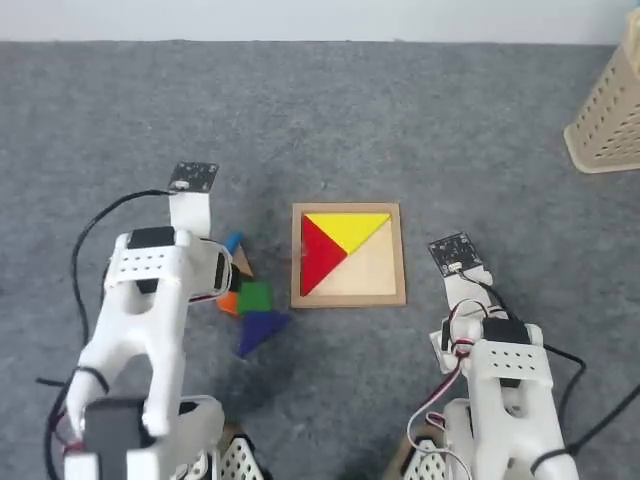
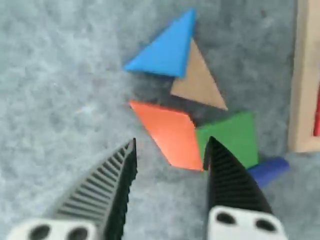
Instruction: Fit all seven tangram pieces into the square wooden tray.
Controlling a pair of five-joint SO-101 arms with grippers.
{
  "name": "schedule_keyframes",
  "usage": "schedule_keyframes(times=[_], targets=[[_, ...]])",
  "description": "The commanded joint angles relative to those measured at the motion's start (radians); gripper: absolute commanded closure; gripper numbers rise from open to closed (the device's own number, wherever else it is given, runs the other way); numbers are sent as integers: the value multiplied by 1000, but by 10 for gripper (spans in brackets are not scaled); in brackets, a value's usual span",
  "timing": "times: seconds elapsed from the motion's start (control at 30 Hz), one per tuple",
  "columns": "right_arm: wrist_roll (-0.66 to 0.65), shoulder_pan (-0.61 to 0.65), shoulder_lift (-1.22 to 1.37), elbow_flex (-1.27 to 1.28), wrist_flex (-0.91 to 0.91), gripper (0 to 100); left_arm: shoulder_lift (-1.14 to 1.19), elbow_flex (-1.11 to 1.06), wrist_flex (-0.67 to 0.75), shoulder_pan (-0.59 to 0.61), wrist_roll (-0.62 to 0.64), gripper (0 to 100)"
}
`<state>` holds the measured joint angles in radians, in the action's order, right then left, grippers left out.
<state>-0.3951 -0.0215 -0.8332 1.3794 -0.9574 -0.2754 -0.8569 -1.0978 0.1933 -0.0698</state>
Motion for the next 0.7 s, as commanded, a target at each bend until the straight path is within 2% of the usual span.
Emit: schedule_keyframes(times=[0.0, 0.13, 0.33, 0.67], targets=[[-9, -21, -31, 0, 13, 896, 138, 62, 41, 0, 21, 790], [-9, -21, -31, 0, 13, 896, 241, 111, 69, -2, 57, 790], [-9, -21, -31, 0, 13, 896, 261, 110, 78, 2, 52, 791], [-9, -21, -31, 0, 13, 896, 253, 90, 81, -3, -61, 896]])
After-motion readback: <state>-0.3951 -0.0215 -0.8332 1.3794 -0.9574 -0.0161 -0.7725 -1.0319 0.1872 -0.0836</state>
